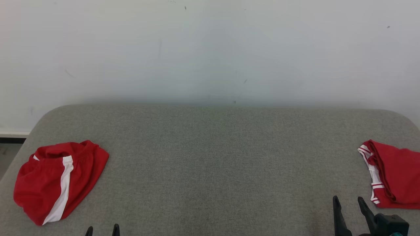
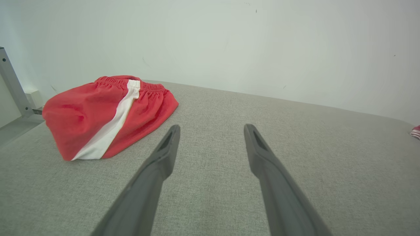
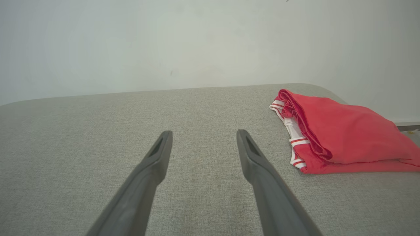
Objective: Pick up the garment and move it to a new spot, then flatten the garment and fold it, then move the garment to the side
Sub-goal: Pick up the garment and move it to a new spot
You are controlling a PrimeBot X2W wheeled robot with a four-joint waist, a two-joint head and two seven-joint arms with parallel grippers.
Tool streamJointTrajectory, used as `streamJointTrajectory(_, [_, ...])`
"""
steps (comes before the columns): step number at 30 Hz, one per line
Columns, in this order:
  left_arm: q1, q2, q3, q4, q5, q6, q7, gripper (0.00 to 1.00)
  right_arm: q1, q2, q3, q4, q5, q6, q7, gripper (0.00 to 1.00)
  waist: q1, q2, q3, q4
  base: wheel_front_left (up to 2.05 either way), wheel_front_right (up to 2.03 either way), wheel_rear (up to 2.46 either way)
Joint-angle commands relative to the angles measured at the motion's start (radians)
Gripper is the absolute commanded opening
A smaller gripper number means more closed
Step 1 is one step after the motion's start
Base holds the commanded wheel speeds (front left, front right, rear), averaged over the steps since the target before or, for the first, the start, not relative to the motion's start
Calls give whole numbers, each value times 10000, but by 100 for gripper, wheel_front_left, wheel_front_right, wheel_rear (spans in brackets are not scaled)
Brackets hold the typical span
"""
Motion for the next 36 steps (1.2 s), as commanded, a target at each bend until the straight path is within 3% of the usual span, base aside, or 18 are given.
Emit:
streamJointTrajectory(1, [-115,65,-45,-38,-48,18,-27,100,-107,21,13,52,-16,-19,-72,100,-1,0,16,-4,0,0,0])
streamJointTrajectory(10, [-241,177,-100,15,-44,18,-27,100,-167,28,89,303,102,-19,-199,100,-1,0,32,334,0,0,0])
streamJointTrajectory(16, [-181,275,23,32,9,18,-27,100,-45,30,245,332,182,-19,-326,100,-1,0,-36,1412,0,0,0])
streamJointTrajectory(24, [77,549,386,-69,54,19,-27,100,192,27,821,578,704,-19,-543,100,-1,0,-171,3357,0,0,0])
streamJointTrajectory(28, [170,524,626,-242,45,19,-27,100,-84,27,1113,656,697,-19,-594,100,-1,0,10,3787,0,0,0])
streamJointTrajectory(36, [598,-50,1713,-979,85,173,-27,100,-1268,21,2201,1123,460,-19,-505,100,-1,0,582,4285,0,0,0])
